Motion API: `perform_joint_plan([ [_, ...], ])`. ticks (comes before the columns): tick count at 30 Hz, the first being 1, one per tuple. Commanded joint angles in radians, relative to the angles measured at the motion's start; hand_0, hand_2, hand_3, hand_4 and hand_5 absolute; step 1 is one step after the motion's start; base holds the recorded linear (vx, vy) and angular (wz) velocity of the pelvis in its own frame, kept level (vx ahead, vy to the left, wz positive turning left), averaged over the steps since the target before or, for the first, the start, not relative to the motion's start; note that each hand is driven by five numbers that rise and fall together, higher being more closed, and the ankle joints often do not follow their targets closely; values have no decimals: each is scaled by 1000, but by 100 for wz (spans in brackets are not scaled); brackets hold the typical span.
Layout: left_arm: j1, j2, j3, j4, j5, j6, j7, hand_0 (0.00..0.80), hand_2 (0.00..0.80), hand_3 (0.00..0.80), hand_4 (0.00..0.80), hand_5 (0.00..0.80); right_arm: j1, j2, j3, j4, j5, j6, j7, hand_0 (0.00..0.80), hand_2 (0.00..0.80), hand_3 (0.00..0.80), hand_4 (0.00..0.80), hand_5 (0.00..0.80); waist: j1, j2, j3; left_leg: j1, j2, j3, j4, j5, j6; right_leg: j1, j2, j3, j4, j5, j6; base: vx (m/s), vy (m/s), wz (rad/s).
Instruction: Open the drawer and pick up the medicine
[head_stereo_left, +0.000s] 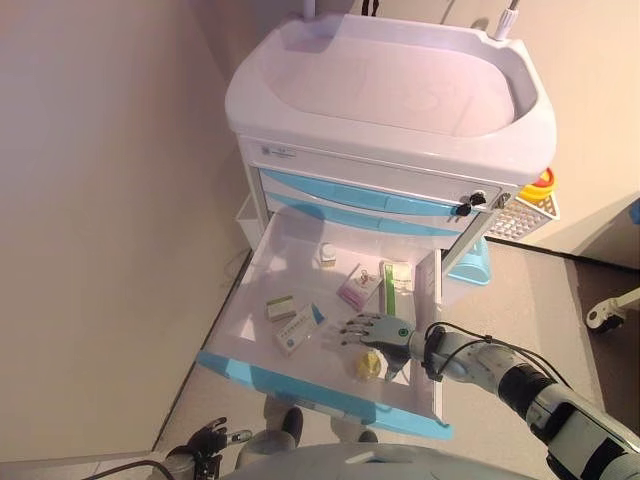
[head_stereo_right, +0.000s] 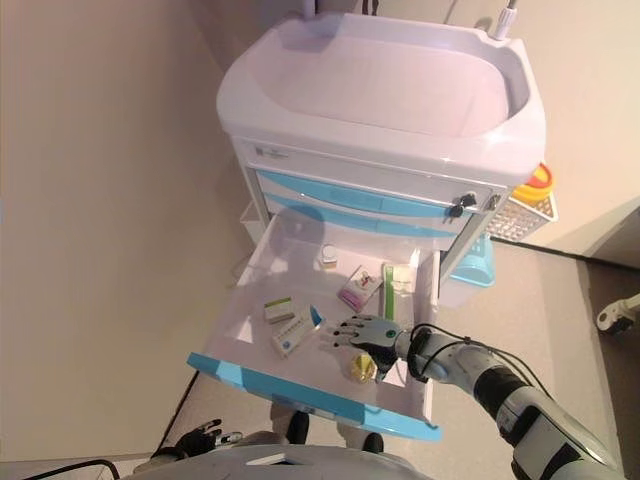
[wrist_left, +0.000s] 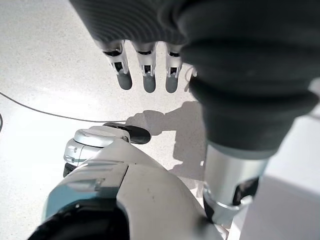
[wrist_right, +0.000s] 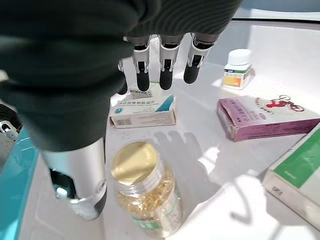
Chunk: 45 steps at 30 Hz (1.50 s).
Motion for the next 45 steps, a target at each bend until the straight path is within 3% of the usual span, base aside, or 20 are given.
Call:
perform_joint_plan([
  [1,-42,-4,-43,70,53,-28,-4,0,0,0,0,0,-11,13,66,-21,27,-28,-27,0,0,0,0,0,30,-30,-17,-13,-40,1,11,-74,21,-46,-37,11,88,-12,42,0,0,0],
  [13,-44,-10,-32,89,64,-42,-2,0,0,0,0,0,-3,23,70,-24,27,-8,-2,0,0,0,0,0,29,-35,-18,-11,-37,0,8,-74,19,-44,-35,9,85,-12,40,1,-2,2],
  [26,-45,-17,-38,85,62,-36,10,0,0,0,0,0,13,35,58,6,-85,101,-77,0,0,0,0,0,27,-35,-17,-8,-37,0,7,-74,20,-42,-36,10,84,-11,41,0,0,0],
  [45,-47,-23,-45,85,63,-38,13,0,0,0,0,0,19,58,59,52,-109,128,-87,0,0,0,0,0,27,-31,-14,-6,-37,0,7,-76,22,-39,-37,11,82,-11,40,0,0,0],
])
